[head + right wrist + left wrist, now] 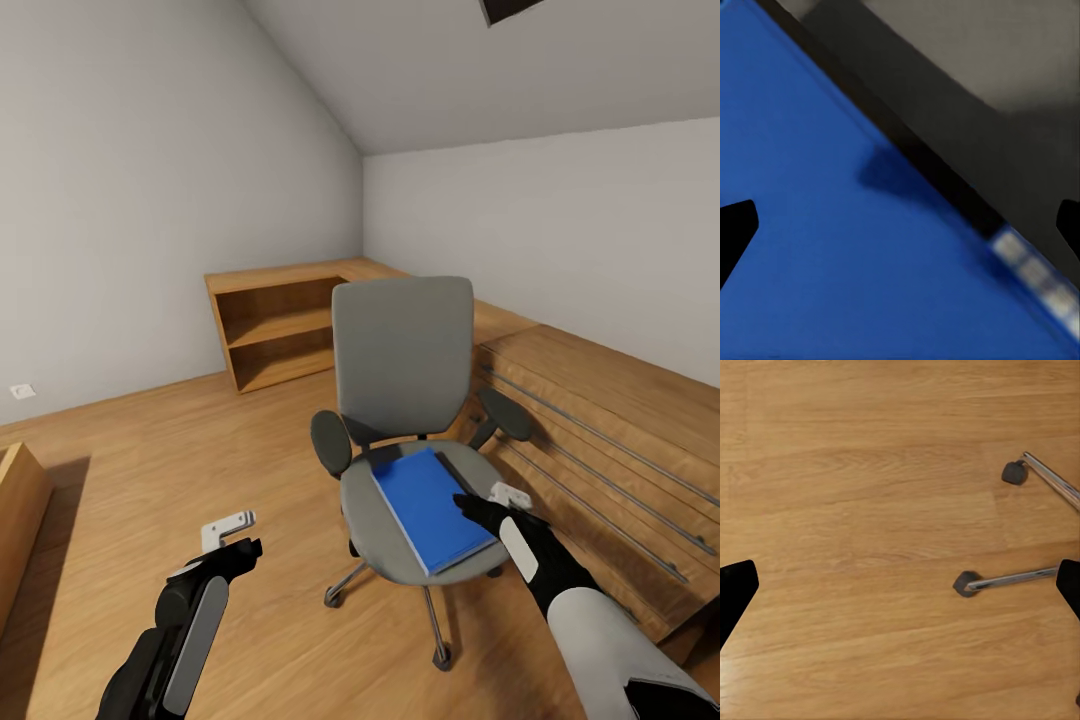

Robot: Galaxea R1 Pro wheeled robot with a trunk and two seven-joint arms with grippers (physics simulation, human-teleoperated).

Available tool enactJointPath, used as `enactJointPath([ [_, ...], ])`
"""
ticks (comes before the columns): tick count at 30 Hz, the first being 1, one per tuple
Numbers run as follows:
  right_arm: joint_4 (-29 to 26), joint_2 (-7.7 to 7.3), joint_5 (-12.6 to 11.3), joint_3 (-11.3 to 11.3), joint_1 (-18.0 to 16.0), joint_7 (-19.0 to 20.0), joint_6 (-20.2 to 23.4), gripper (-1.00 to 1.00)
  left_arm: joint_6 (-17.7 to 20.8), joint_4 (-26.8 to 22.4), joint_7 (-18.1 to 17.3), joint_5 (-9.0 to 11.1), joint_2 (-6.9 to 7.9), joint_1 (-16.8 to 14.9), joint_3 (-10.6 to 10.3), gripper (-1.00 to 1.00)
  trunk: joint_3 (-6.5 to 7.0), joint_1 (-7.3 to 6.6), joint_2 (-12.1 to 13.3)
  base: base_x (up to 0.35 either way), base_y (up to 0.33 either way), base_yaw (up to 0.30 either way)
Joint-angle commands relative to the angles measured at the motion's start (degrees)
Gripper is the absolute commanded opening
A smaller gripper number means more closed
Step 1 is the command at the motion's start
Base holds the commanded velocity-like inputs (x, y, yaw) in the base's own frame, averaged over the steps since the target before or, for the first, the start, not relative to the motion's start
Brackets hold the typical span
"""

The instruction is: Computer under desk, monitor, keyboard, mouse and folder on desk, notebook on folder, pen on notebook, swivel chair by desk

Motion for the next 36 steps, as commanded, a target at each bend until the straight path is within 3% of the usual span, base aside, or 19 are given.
enactJointPath([
  [1,-0.1,0.01,-0.4,0.6,0.0,-0.1,0.3,1.0,0.1,0.0,0.6,0.6,0.0,0.0,-0.1,1.0,-0.05,-0.01,0.0,0.009,0.0,0.0],
  [13,-0.1,0.19,-0.4,3.0,0.0,-0.3,0.2,1.0,0.0,0.0,0.5,0.6,0.0,0.0,-0.1,1.0,-0.05,-0.01,0.0,0.108,0.0,0.0],
  [18,-0.2,0.46,0.0,7.2,0.0,-1.0,-1.5,1.0,0.0,0.0,0.5,0.6,0.0,0.0,-0.1,1.0,-0.05,-0.01,0.0,0.088,0.0,0.0],
  [23,-0.2,0.82,0.7,12.6,0.0,-5.3,-3.9,1.0,0.0,0.0,0.6,0.5,0.0,0.0,-0.1,1.0,-0.05,-0.01,0.0,0.02,0.0,0.0],
  [29,-0.1,1.0,0.8,14.5,0.0,-9.1,-4.9,1.0,0.0,0.0,0.7,0.5,0.0,0.0,-0.1,1.0,-0.05,-0.01,0.0,0.005,0.0,0.0],
  [36,0.0,1.06,0.9,16.1,0.0,-10.3,-5.1,1.0,0.0,0.0,0.7,0.4,0.0,0.0,-0.1,1.0,-0.05,-0.01,0.0,0.16,0.0,0.0],
])
